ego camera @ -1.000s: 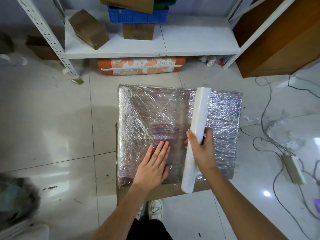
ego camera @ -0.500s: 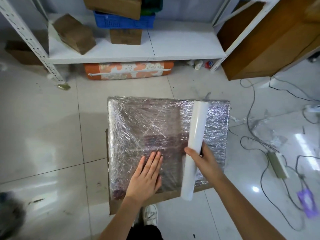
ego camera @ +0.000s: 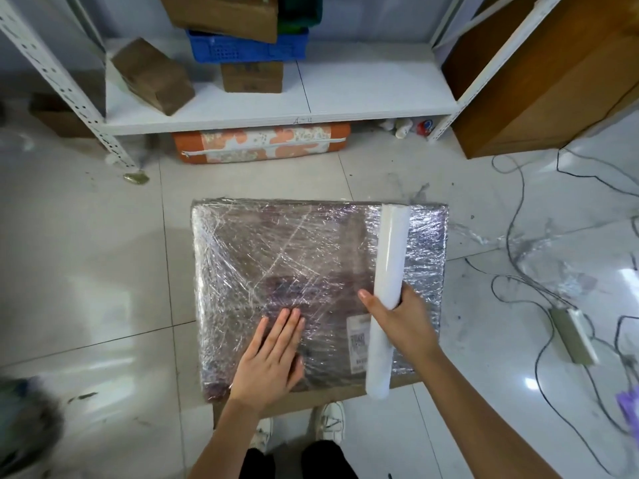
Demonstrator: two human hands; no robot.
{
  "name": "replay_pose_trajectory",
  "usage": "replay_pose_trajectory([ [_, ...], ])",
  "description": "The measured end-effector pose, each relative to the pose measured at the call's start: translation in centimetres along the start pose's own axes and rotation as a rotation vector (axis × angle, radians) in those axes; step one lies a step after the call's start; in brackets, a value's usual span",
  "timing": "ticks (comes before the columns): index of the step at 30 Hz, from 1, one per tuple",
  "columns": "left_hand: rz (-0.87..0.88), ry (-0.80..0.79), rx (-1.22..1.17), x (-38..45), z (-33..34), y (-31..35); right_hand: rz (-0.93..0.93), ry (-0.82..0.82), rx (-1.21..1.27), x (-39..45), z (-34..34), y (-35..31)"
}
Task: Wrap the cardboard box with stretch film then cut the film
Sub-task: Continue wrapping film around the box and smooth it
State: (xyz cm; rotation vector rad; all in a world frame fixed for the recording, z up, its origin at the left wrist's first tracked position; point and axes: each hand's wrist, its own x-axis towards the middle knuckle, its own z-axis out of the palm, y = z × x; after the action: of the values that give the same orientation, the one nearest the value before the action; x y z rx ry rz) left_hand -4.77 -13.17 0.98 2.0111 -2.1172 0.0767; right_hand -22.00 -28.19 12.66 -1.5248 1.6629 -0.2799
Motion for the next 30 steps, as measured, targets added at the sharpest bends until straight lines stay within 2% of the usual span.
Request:
replay_pose_trajectory([
  [5, -0.064, -0.019, -0.006, 0.3, -0.9, 0.5, -0.014, 0.006, 0.01, 0.0, 0.0, 0.4],
  [10, -0.166, 0.123, -0.027, 2.4, -2.6, 4.5, -0.063, 0.04, -0.035, 1.1, 0.0, -0.3],
  [13, -0.256, 0.081, -0.034, 4.7, -1.1, 6.0, -0.098, 0.031, -0.051, 1.6, -0.1, -0.7],
  [16, -0.325, 0.037, -0.054, 5.3, 0.6, 5.8, -0.125, -0.023, -0.069, 2.3, -0.2, -0.6],
  [21, -0.302, 0.069, -0.043, 4.7, 1.1, 6.2, -0.169, -0.162, -0.149, 2.5, -1.0, 0.4],
  [26, -0.31, 0.083, -0.056, 4.3, 1.3, 6.3, -0.123, -0.248, 0.039, 1.3, -1.7, 1.1],
  [30, -0.303, 0.064, -0.072, 4.6, 1.0, 6.1, -0.093, -0.407, 0.159, 0.5, -1.7, 1.3],
])
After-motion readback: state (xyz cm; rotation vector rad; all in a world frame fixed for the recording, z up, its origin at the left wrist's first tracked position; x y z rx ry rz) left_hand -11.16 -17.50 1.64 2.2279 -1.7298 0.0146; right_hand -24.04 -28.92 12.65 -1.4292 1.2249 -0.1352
